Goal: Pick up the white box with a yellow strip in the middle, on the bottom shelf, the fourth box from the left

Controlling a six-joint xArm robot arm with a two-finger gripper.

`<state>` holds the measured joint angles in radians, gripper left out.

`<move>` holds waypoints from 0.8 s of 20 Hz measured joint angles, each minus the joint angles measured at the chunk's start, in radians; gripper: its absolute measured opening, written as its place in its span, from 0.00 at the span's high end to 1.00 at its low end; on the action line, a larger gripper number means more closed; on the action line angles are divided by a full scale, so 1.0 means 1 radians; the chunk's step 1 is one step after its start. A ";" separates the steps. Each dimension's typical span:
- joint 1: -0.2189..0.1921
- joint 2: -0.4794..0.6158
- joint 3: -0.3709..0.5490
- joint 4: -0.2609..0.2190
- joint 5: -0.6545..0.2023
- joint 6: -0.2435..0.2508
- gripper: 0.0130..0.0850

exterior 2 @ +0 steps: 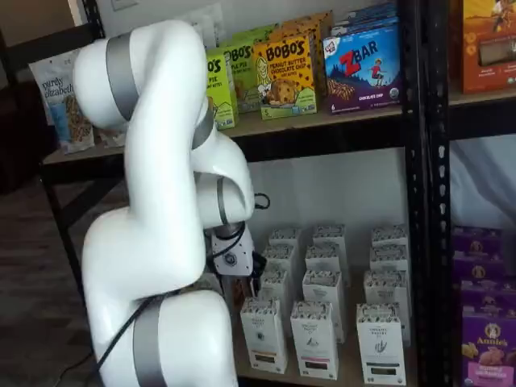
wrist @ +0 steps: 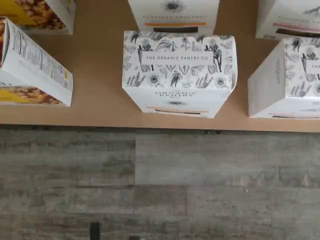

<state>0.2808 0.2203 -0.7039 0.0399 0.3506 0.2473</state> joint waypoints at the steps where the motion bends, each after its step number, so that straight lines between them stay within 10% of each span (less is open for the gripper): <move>1: -0.001 0.010 -0.005 0.011 -0.006 -0.011 0.00; 16: -0.014 0.170 -0.126 0.093 -0.029 -0.102 0.00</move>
<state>0.2670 0.3904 -0.8302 0.1330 0.3219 0.1452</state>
